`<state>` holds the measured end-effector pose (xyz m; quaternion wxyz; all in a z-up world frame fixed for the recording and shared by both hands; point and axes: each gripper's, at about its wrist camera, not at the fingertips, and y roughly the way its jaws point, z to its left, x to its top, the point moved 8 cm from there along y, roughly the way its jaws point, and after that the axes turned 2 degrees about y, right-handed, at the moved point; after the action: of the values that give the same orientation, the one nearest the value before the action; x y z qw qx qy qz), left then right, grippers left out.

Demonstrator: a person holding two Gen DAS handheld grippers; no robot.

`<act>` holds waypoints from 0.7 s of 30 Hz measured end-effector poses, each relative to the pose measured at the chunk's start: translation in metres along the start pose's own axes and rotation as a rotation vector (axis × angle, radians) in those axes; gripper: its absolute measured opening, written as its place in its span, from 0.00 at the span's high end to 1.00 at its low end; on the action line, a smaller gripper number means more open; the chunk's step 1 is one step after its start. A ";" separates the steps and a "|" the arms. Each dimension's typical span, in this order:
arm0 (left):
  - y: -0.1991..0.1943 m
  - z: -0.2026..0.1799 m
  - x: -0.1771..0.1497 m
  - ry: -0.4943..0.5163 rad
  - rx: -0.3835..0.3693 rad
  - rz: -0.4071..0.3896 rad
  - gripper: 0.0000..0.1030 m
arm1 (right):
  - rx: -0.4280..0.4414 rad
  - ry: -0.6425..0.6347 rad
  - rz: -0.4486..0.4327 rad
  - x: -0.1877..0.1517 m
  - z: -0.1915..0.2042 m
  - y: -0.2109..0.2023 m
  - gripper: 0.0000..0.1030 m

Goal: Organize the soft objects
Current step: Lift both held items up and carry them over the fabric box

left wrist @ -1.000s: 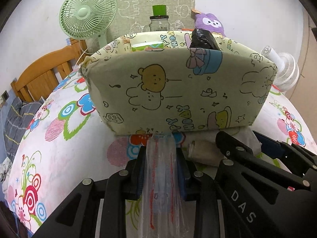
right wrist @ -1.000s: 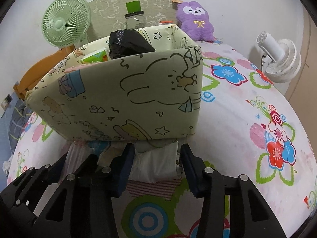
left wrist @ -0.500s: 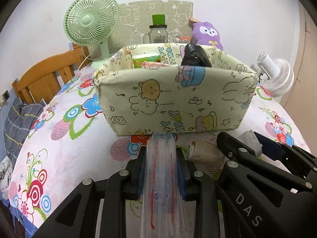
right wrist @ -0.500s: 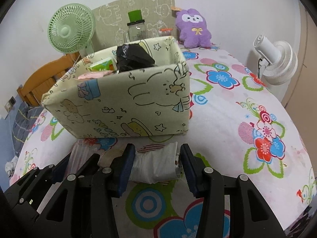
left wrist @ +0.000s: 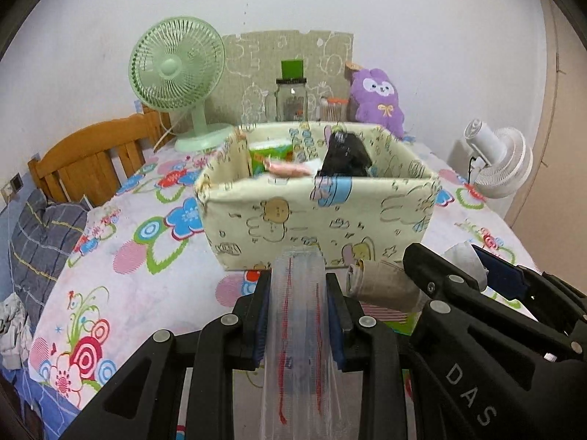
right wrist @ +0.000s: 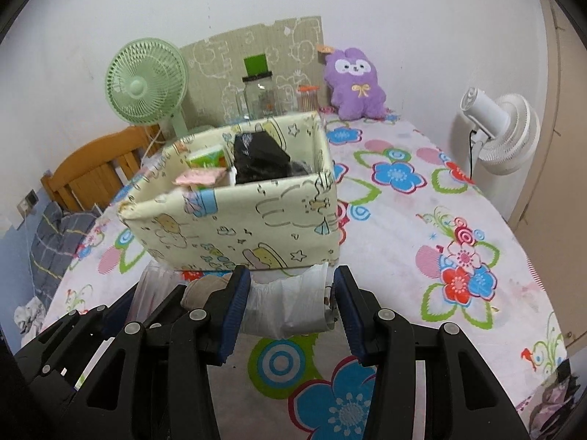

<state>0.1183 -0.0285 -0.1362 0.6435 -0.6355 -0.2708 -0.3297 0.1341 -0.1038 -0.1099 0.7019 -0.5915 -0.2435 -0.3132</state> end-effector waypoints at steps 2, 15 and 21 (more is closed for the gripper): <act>-0.007 -0.001 0.005 0.002 0.002 -0.016 0.74 | 0.004 0.000 -0.016 0.004 0.001 -0.008 0.51; -0.042 -0.005 0.026 -0.001 -0.001 -0.080 0.74 | 0.028 -0.007 -0.087 0.024 0.006 -0.049 0.51; -0.054 -0.004 0.037 0.000 0.001 -0.107 0.74 | 0.037 -0.008 -0.114 0.035 0.010 -0.063 0.51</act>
<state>0.1000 -0.0346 -0.0729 0.6252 -0.6200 -0.3045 -0.3633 0.1125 -0.1058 -0.0403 0.6927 -0.5648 -0.2855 -0.3458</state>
